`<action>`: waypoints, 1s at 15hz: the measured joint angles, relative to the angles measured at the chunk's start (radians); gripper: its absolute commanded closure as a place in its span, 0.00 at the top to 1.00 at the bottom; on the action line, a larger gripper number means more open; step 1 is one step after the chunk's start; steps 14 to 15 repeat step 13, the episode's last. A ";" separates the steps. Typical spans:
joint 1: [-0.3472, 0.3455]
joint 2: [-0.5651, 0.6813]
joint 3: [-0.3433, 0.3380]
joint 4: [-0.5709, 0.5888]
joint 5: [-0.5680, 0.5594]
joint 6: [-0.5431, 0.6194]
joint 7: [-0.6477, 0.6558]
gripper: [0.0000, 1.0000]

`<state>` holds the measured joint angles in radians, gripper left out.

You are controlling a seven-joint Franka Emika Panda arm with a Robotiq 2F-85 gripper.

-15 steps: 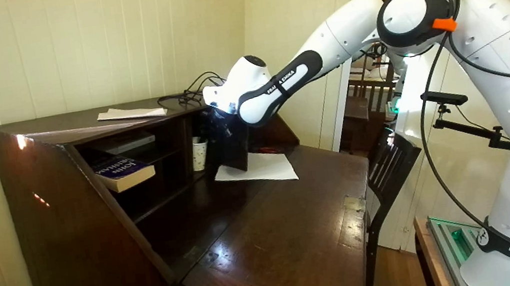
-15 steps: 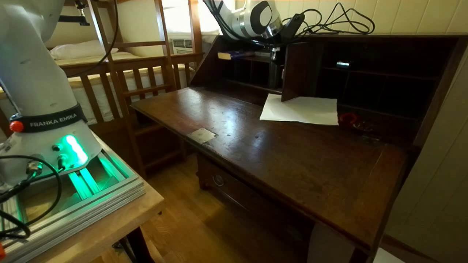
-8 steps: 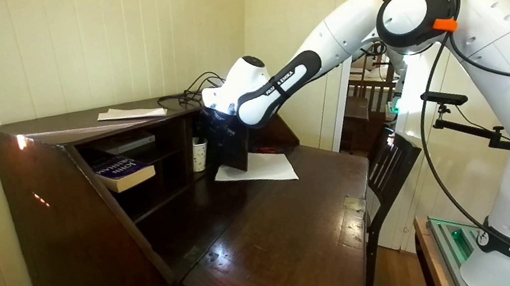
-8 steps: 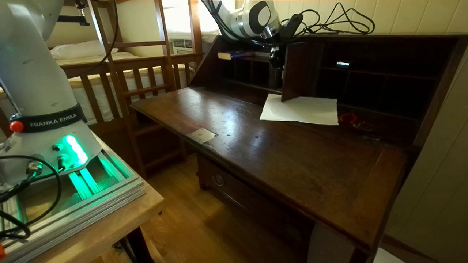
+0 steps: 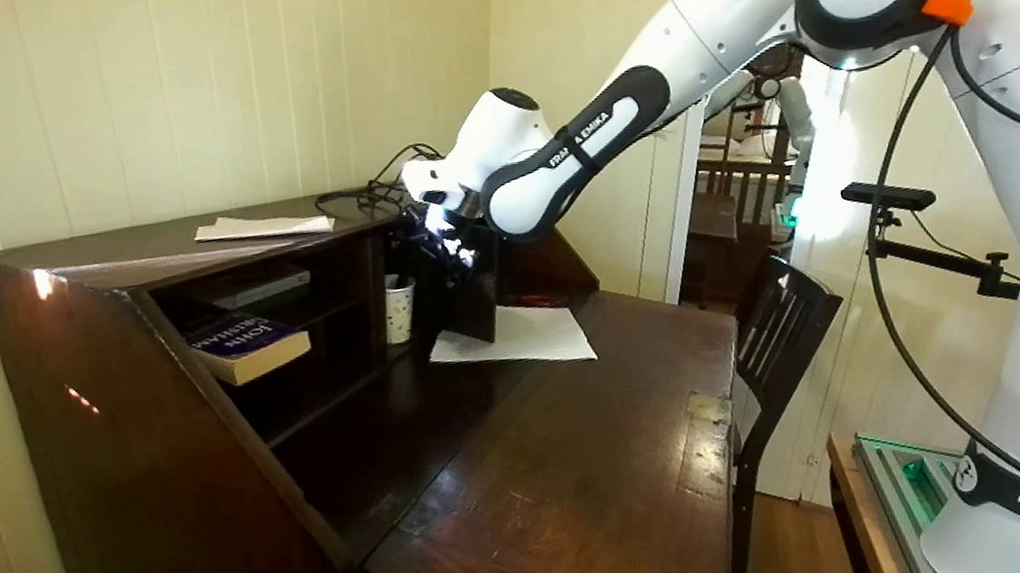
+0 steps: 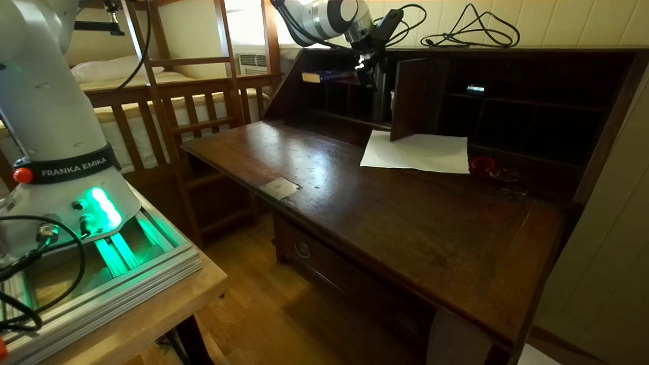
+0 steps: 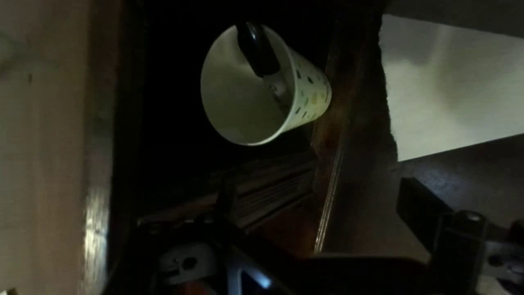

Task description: Put the paper cup inside the middle cabinet

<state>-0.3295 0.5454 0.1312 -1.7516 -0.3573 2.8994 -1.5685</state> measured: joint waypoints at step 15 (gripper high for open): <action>0.101 -0.478 -0.056 -0.512 0.104 -0.267 -0.165 1.00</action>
